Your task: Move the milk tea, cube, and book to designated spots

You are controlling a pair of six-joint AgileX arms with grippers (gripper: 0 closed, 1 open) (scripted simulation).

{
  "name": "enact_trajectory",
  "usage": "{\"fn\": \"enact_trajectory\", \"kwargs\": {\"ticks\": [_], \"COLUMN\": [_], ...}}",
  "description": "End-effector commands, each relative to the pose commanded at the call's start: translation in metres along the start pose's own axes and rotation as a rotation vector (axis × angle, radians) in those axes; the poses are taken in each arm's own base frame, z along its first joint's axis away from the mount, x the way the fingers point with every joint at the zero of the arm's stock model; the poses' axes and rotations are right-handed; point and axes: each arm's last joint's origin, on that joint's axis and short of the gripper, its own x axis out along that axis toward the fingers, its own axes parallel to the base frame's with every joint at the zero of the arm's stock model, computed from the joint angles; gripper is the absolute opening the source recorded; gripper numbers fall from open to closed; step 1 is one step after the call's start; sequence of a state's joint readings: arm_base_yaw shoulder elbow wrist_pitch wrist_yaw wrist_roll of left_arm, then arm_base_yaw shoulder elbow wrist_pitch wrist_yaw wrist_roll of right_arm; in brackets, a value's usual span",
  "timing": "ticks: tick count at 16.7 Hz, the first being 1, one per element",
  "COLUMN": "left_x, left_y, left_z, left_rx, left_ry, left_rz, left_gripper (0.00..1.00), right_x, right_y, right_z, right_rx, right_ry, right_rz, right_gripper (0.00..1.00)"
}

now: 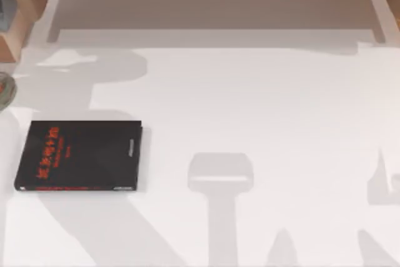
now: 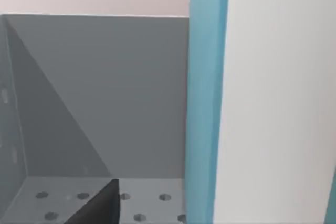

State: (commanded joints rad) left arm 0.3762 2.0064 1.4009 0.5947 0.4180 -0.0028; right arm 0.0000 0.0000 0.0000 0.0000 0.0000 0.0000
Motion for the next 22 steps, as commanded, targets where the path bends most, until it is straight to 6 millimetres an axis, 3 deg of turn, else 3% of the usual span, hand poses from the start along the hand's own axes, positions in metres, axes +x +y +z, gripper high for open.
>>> {"fn": "enact_trajectory", "kwargs": {"ticks": [7, 11, 22], "left_x": [0.028, 0.029, 0.029], "left_y": [0.002, 0.002, 0.002], "left_z": [0.001, 0.0, 0.0], "left_rx": [0.0, -0.001, -0.001], "left_ry": [-0.003, -0.001, -0.001], "left_rz": [0.002, 0.002, 0.002], "left_gripper": [1.0, 1.0, 0.17], "right_x": [0.0, 0.0, 0.0], "right_y": [0.0, 0.0, 0.0], "right_z": [0.0, 0.0, 0.0], "right_rx": [0.0, 0.0, 0.0], "right_ry": [0.0, 0.0, 0.0], "right_rz": [0.0, 0.0, 0.0], "right_gripper": [1.0, 1.0, 1.0]}}
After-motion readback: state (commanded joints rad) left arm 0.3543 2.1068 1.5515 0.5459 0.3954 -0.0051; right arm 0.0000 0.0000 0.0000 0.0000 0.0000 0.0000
